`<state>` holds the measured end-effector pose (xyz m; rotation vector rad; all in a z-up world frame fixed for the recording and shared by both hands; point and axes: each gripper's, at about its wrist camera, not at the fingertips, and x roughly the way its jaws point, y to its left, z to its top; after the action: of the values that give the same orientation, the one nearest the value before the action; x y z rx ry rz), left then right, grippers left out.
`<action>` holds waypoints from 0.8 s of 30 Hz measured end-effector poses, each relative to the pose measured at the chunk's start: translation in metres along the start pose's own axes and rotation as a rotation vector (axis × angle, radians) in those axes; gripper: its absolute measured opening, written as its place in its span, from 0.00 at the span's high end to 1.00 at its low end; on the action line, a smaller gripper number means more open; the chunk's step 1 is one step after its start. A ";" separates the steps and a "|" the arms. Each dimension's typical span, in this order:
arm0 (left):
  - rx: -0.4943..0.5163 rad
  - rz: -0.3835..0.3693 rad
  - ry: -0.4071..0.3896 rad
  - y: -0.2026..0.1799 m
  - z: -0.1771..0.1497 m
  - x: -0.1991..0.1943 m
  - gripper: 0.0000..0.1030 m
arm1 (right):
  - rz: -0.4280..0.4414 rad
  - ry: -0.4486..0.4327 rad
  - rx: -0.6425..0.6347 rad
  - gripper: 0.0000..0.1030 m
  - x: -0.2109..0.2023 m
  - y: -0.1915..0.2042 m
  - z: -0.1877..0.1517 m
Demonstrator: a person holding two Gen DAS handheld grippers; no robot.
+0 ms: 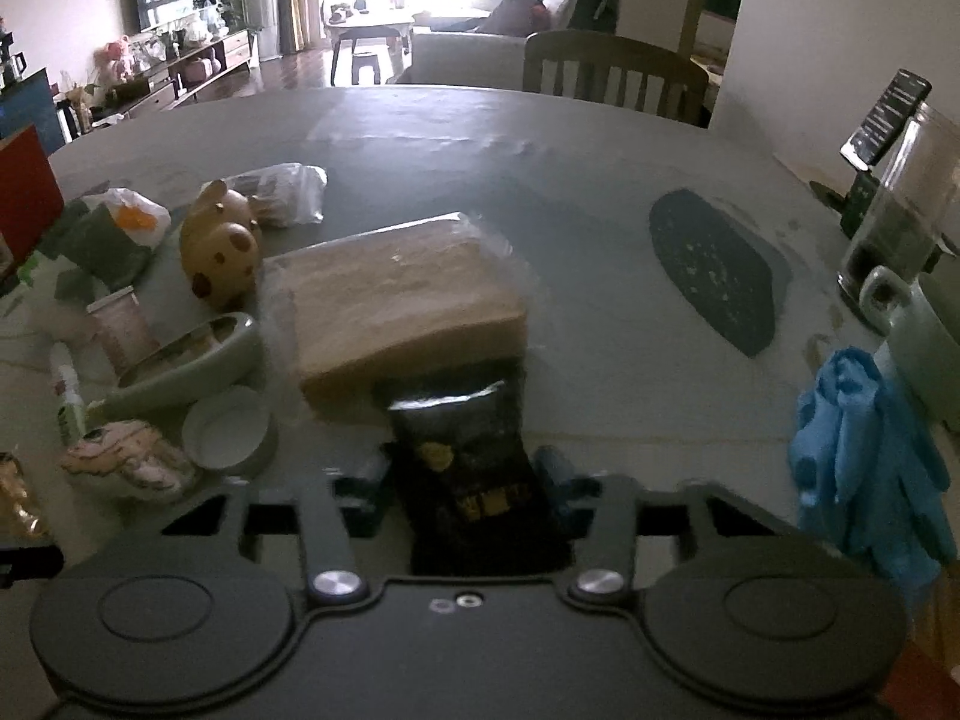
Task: Organize objects
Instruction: 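Grasp the wrapped snack stick with the left tool while the right tool grasps the black packet, then carry the snack stick and black packet with both tools into the red box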
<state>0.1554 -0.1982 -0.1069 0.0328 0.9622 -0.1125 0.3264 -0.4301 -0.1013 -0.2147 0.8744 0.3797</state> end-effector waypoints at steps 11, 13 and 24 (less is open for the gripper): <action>-0.046 -0.020 -0.067 0.019 0.000 -0.029 0.46 | 0.007 -0.042 0.050 0.69 -0.053 0.026 -0.003; -0.056 -0.016 -0.088 0.027 0.001 -0.039 0.46 | 0.027 -0.059 0.054 0.69 -0.066 0.039 0.003; -0.144 -0.018 -0.223 0.098 0.015 -0.111 0.46 | 0.083 -0.165 0.015 0.69 -0.124 0.132 0.041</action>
<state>0.1151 -0.0928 -0.0094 -0.1192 0.7454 -0.0611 0.2296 -0.3254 0.0175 -0.1315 0.7245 0.4615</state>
